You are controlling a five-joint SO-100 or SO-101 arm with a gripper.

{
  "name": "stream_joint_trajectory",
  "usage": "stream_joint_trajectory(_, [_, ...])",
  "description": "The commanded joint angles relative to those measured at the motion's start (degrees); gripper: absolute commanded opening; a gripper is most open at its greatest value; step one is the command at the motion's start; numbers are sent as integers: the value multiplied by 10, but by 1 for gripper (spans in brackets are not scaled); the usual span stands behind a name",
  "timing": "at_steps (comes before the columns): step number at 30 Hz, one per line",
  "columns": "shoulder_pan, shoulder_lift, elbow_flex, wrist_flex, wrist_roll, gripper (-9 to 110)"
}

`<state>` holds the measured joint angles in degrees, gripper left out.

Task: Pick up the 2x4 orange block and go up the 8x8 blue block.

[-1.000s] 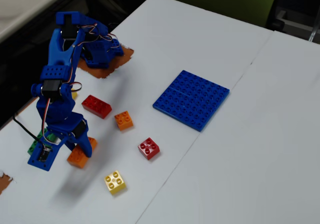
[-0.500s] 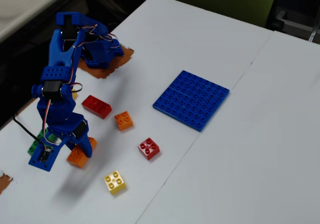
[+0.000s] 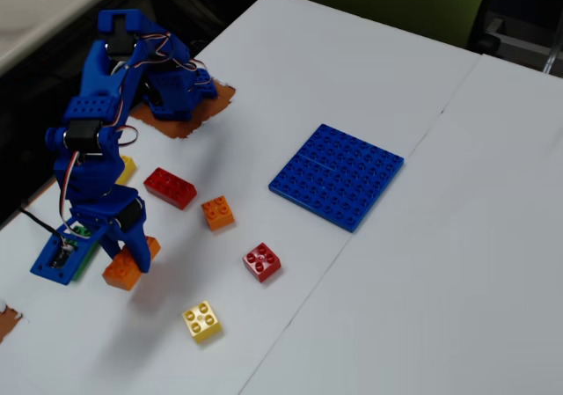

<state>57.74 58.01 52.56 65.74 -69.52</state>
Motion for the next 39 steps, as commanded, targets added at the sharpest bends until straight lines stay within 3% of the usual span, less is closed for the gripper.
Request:
stream_joint_trajectory(1, [-9, 86, 10, -17, 12, 0])
stream_joint_trajectory(18, [-127, 381, 214, -48, 6, 0])
stream_joint_trajectory(25, [-195, 490, 287, -1, -30, 0])
stream_joint_trajectory(39, [-359, 592, 341, 41, -81, 0])
